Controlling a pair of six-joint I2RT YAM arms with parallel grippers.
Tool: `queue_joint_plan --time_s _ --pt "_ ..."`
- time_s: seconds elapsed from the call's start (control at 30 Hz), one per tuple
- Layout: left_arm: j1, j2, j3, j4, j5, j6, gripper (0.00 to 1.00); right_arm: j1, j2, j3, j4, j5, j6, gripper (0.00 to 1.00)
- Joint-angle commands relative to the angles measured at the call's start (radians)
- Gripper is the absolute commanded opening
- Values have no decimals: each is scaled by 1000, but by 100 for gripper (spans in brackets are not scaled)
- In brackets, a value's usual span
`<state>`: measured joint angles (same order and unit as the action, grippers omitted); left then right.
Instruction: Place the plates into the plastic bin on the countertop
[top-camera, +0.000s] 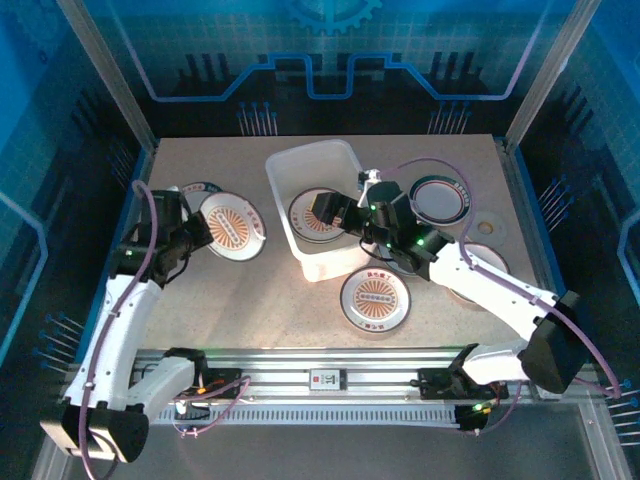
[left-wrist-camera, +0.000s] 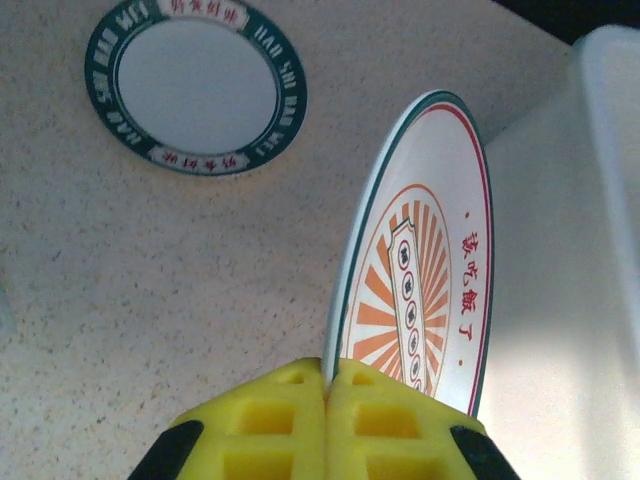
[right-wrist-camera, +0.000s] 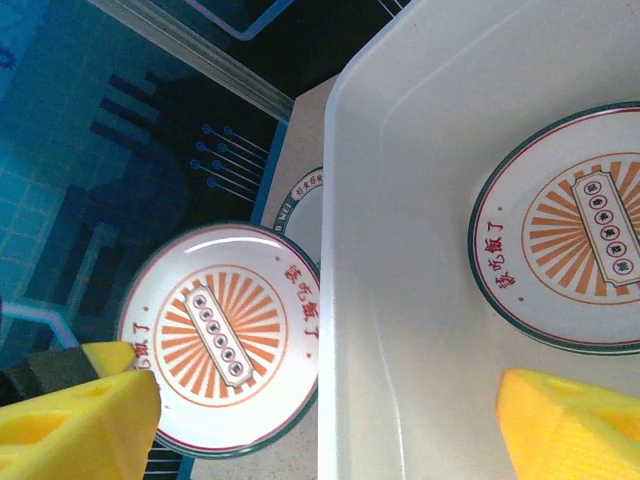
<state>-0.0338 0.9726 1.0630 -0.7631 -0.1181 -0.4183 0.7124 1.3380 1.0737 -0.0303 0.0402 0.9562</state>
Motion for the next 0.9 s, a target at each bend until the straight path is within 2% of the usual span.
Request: queue_joint_plan --time_s 0.0,0.13,0.27,0.43,0.6,0.87 --pt "12 5 86 118 46 42 0 -21 30 54 -19 -43 -28 86" --pt "12 37 148 173 92 48 0 -31 62 82 -5 -82 -41 79" --pt "12 74 181 257 194 42 0 -37 89 91 76 -138 -48 68" --pt "11 121 167 407 331 -26 0 -48 121 92 201 -219 -45 65" --pt "7 166 154 507 415 -85 0 -70 140 64 320 -262 -4 61" --pt "-44 197 125 585 437 -117 0 -106 173 28 409 -299 80 56"
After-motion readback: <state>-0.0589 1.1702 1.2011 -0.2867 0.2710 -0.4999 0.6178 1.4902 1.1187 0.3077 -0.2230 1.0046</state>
